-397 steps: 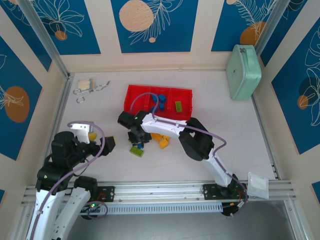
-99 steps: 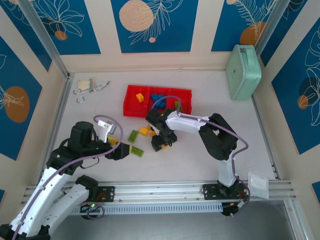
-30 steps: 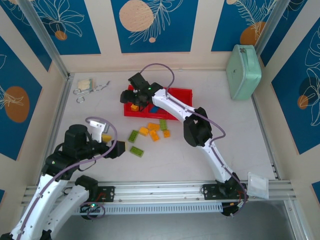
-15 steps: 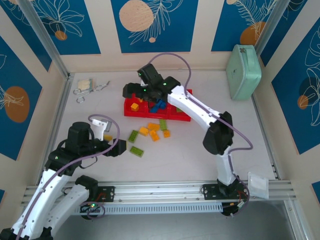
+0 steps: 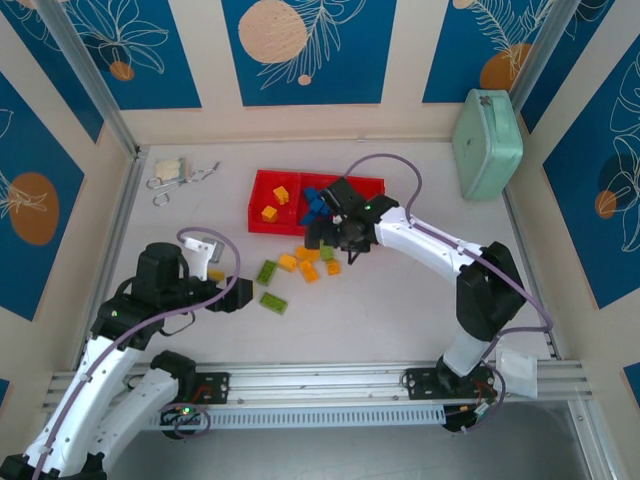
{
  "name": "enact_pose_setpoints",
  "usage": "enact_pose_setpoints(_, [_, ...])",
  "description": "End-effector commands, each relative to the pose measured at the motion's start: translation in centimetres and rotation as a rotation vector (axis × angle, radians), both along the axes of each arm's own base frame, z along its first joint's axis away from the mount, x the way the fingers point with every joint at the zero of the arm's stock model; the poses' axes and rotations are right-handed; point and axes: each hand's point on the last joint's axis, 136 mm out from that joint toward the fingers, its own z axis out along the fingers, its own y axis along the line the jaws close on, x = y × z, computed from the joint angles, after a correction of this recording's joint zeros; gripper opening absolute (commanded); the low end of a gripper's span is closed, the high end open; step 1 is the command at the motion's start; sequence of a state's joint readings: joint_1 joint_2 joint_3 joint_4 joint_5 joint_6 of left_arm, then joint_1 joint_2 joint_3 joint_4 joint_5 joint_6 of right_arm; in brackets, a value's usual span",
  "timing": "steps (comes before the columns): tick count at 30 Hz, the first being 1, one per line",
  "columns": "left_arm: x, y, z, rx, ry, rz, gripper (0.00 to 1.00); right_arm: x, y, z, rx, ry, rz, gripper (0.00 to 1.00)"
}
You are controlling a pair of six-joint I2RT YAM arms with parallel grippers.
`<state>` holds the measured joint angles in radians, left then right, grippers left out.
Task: Sort the legos into containers by color
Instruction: Pick up the lego from the center of the table.
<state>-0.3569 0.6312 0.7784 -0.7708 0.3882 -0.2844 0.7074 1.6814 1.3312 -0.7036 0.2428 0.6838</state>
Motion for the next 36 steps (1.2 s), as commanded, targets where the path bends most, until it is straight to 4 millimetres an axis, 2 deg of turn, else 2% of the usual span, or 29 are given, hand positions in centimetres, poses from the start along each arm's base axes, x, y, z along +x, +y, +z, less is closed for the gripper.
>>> enact_pose_setpoints(1, [0.0,0.2,0.1,-0.005,0.010,0.012,0.99,-1.0,-0.9,-0.9,-0.049,-0.005,0.023,0.96])
enact_pose_setpoints(6, [0.0,0.3,0.2,-0.003,0.004,0.017,0.99,-2.1,-1.6,-4.1,-0.153,0.027,0.085,0.91])
enact_pose_setpoints(9, [0.0,0.3,0.2,-0.003,0.005,0.018,0.99,-1.7,-2.6,-5.7,-0.191,0.031,0.073,0.87])
enact_pose_setpoints(13, [0.0,0.3,0.2,-0.001,0.005,0.020,0.99,-1.3,-2.6,-7.3,-0.188,0.058,0.075,0.81])
enact_pose_setpoints(18, [0.1,0.3,0.1,0.001,0.007,0.022,1.00,-1.0,-0.8,-8.2,-0.170,0.056,0.128,0.80])
enact_pose_setpoints(23, [0.2,0.4,0.0,0.004,0.012,0.026,0.99,-0.3,-0.7,-9.3,-0.209,0.069,0.126,0.77])
enact_pose_setpoints(29, [0.2,0.5,-0.1,0.008,0.014,0.031,0.99,0.0,-1.0,-10.2,-0.271,0.084,0.126,0.64])
enact_pose_setpoints(36, [0.2,0.5,-0.1,0.011,0.018,0.033,0.99,-0.3,-1.0,-9.7,-0.337,0.087,0.145,0.50])
